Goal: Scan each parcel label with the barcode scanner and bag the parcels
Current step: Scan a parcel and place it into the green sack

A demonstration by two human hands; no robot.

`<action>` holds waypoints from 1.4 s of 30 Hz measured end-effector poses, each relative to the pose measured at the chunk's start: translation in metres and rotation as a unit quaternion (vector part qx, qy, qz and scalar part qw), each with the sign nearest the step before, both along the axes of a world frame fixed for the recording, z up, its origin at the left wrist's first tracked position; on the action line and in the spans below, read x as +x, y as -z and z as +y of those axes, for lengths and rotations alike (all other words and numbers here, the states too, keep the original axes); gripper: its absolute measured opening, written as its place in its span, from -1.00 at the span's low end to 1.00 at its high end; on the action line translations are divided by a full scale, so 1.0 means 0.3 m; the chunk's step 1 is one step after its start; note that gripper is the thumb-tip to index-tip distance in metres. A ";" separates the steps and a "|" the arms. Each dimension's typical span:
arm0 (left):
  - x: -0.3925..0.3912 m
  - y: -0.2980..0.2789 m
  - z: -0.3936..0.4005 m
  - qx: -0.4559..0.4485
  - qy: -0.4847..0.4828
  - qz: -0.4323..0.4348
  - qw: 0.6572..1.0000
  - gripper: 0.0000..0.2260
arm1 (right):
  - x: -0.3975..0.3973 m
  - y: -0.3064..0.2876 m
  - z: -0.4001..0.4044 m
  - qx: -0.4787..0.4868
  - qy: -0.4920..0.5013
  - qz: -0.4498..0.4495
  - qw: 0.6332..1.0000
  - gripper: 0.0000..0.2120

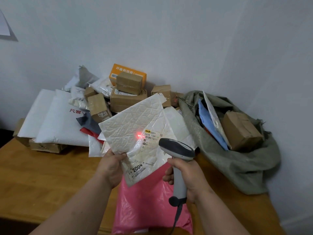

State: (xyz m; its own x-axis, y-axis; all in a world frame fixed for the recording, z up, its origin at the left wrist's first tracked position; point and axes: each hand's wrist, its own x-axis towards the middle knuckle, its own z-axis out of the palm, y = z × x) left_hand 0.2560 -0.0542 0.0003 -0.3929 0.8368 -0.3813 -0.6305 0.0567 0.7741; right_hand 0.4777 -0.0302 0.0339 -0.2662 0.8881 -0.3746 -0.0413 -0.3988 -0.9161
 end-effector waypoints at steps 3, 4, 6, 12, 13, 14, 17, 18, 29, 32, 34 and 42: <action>0.016 -0.008 0.004 -0.002 -0.004 0.005 1.000 -0.62 | 0.013 -0.006 0.010 0.003 -0.001 0.000 1.000 -0.86; 0.021 -0.009 0.006 -0.004 -0.005 0.006 1.000 -0.62 | 0.018 -0.008 0.014 0.004 -0.001 -0.001 1.000 -0.85; 0.031 -0.011 0.012 -0.007 -0.003 0.009 1.000 -0.64 | 0.033 -0.012 0.023 0.006 -0.001 -0.004 1.000 -0.84; 0.084 -0.044 0.074 -0.007 0.010 0.032 0.999 -0.67 | 0.104 -0.014 0.061 0.004 0.029 -0.014 0.999 -0.86; 0.095 -0.056 0.092 -0.003 0.012 0.040 0.999 -0.67 | 0.119 -0.015 0.070 0.004 0.039 -0.017 0.999 -0.86; 0.104 -0.070 0.113 0.002 0.015 0.047 0.999 -0.68 | 0.134 -0.017 0.080 0.005 0.050 -0.019 0.999 -0.86; 0.127 -0.116 0.184 0.013 0.032 0.065 0.997 -0.72 | 0.172 -0.028 0.111 0.016 0.086 -0.024 0.996 -0.87; 0.135 -0.134 0.214 0.016 0.040 0.069 0.997 -0.73 | 0.180 -0.032 0.122 0.020 0.100 -0.026 0.994 -0.89; 0.366 -0.335 0.673 0.024 0.116 0.197 0.973 -0.68 | 0.363 -0.043 0.248 0.039 0.211 -0.048 0.976 -0.86; 0.471 -0.360 0.805 -0.015 0.120 0.281 0.952 -0.68 | 0.435 -0.049 0.321 0.031 0.223 -0.040 0.974 -0.87; 0.540 -0.358 0.887 -0.044 0.110 0.363 0.924 -0.72 | 0.485 -0.051 0.387 0.028 0.226 -0.040 0.973 -0.89; 0.700 -0.277 1.072 -0.134 0.153 0.669 0.715 -0.78 | 0.644 -0.035 0.622 0.021 0.185 -0.034 0.982 -0.88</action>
